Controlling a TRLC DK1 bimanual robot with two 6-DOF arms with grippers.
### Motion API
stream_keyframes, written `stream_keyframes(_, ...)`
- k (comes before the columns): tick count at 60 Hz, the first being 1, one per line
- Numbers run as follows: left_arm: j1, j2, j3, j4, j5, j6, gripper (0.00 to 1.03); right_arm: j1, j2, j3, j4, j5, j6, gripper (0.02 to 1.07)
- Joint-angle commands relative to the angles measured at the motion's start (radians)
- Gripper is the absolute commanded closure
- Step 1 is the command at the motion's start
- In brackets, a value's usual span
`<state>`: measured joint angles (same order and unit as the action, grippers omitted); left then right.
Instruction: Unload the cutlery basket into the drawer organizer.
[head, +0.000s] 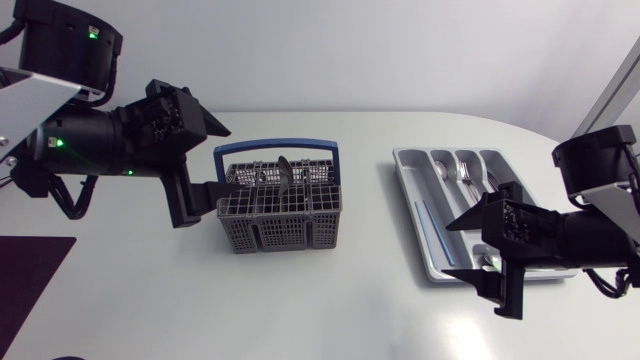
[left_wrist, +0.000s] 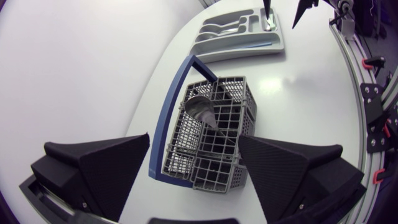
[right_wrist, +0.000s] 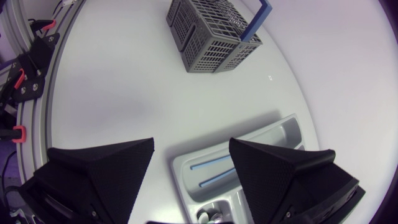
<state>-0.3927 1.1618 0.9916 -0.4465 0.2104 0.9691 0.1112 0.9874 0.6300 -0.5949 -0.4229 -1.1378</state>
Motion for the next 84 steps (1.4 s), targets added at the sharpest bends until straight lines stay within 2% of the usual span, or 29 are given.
stream_keyframes(1,-0.023,0.006,-0.018,0.003,-0.023,0.074,0.05,0.03,-0.018,-0.035,0.009,-0.008,0.052,0.2)
stream_keyframes(14,-0.077,0.035,0.001,-0.011,-0.049,0.181,0.06,0.096,-0.049,-0.047,0.035,-0.008,0.153,0.2)
stream_keyframes(24,-0.109,0.093,0.078,-0.093,-0.052,0.229,0.08,0.16,-0.069,-0.042,0.064,-0.008,0.26,0.2)
stream_keyframes(31,-0.129,0.145,0.156,-0.159,-0.066,0.266,0.17,0.203,-0.067,-0.042,0.084,-0.002,0.3,0.2)
stream_keyframes(39,-0.149,0.194,0.216,-0.185,-0.077,0.306,0.39,0.232,-0.061,-0.042,0.089,0.003,0.323,0.2)
stream_keyframes(43,-0.155,0.21,0.228,-0.187,-0.088,0.33,0.41,0.239,-0.059,-0.044,0.093,0.004,0.329,0.2)
stream_keyframes(49,-0.172,0.245,0.245,-0.187,-0.118,0.387,0.53,0.243,-0.053,-0.042,0.096,0.006,0.331,0.2)
stream_keyframes(56,-0.175,0.274,0.26,-0.185,-0.132,0.454,0.54,0.246,-0.043,-0.041,0.099,0.009,0.332,0.2)
stream_keyframes(61,-0.172,0.288,0.275,-0.181,-0.132,0.505,0.61,0.248,-0.035,-0.038,0.101,0.009,0.332,0.2)
stream_keyframes(84,-0.143,0.366,0.349,-0.167,-0.132,0.684,0.61,0.278,0.016,-0.021,0.126,0.013,0.346,0.2)
